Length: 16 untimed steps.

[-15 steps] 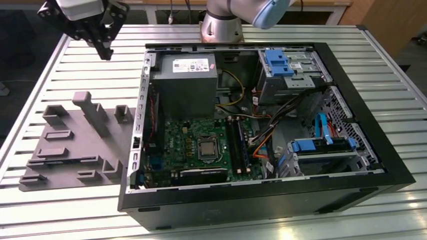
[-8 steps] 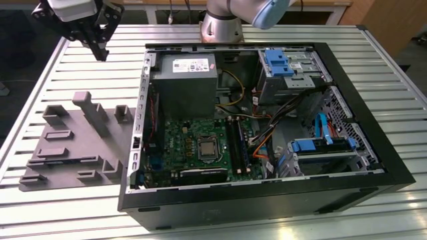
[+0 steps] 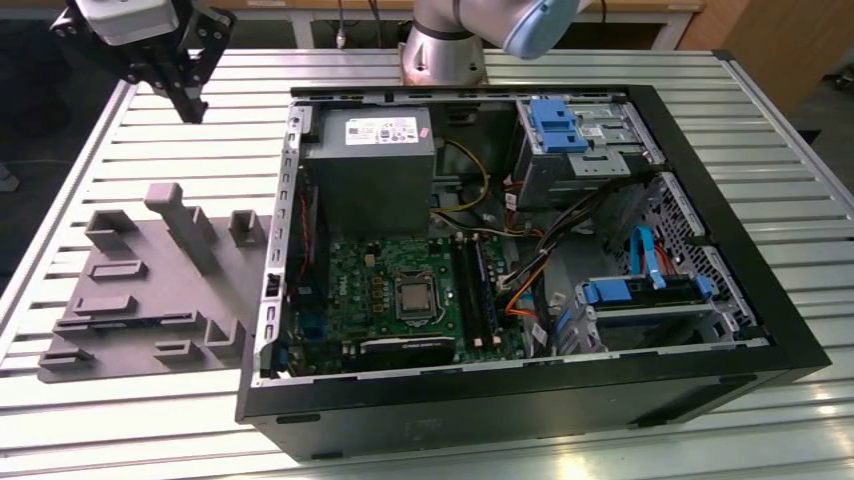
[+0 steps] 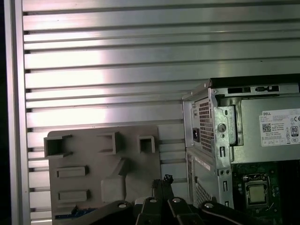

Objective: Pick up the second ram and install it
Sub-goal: 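Reach for the second ram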

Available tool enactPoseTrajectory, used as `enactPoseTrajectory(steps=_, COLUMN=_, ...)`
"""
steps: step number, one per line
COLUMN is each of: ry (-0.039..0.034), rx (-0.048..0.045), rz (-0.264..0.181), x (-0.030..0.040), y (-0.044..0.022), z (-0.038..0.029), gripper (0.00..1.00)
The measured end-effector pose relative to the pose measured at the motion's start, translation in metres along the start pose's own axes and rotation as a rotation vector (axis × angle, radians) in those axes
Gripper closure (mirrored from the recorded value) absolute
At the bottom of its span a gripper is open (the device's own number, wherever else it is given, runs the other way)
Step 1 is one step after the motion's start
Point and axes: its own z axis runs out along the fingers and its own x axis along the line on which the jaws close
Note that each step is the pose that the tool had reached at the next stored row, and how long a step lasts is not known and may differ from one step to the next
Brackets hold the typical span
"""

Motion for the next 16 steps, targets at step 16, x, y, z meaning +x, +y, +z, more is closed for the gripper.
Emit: enactPoseTrajectory(steps=16, ry=0.0001, rx=0.0001, rz=0.000, x=0.0148, y=-0.0020, z=0.0018, gripper=0.89)
